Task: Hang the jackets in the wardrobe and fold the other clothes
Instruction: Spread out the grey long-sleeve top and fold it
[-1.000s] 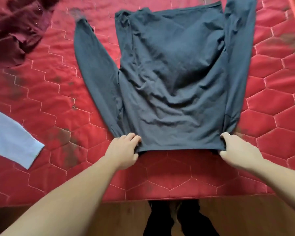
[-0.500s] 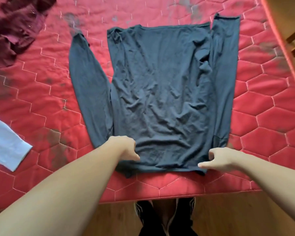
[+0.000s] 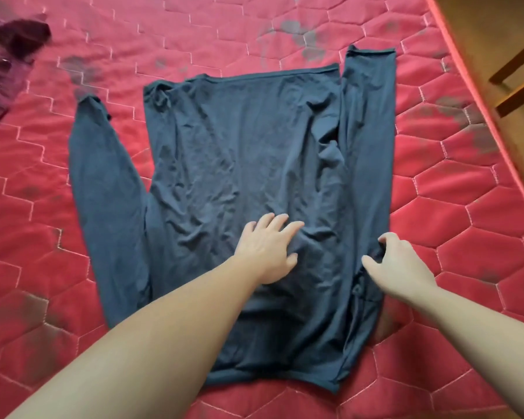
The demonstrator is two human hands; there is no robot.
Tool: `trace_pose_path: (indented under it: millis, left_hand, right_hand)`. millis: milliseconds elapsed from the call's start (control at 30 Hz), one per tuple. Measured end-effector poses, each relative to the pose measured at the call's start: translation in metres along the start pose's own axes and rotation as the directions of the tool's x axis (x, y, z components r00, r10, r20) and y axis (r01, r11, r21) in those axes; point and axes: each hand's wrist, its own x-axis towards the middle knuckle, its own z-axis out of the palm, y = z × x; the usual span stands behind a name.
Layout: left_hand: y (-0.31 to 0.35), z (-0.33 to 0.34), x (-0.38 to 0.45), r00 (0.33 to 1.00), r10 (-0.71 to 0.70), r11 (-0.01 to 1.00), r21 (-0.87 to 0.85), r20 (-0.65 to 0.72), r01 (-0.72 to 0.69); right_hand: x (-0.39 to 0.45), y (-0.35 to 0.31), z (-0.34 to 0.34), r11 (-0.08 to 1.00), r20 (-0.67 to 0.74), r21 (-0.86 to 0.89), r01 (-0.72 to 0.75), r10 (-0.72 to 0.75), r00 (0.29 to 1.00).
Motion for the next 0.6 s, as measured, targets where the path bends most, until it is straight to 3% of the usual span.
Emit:
trace_pose_path:
  millis: [133,267,367,433,600]
  left_hand:
    - [0.026,-0.008,0.068,0.998,-0.048,0.998,-0.050,-0.051,0.045]
    - [0.023,-0.028,0.134,0.973,-0.159,0.981,-0.140,-0.165,0.136]
    - [0.000,-0.047,0.174,0.956,-0.197,0.970,-0.187,-0.216,0.157]
    - [-0.016,-0.059,0.197,0.963,-0.177,0.970,-0.202,-0.205,0.136]
    - [-0.050,-0.067,0.236,0.961,-0.132,0.978,-0.187,-0.244,0.087]
  right_hand:
    - [0.043,0.006,-0.019,0.997,-0.037,0.078,-0.028,0.031,0.999]
    - [0.085,-0.001,-0.034,0.980,-0.183,-0.038,0.195,-0.199,0.963]
    - [0.114,-0.018,-0.043,0.851,-0.265,-0.233,0.470,-0.521,0.812]
    - [0.128,-0.033,-0.043,0.736,-0.216,-0.360,0.573,-0.664,0.716]
    - [0.162,-0.057,-0.048,0.709,-0.110,-0.445,0.547,-0.649,0.752]
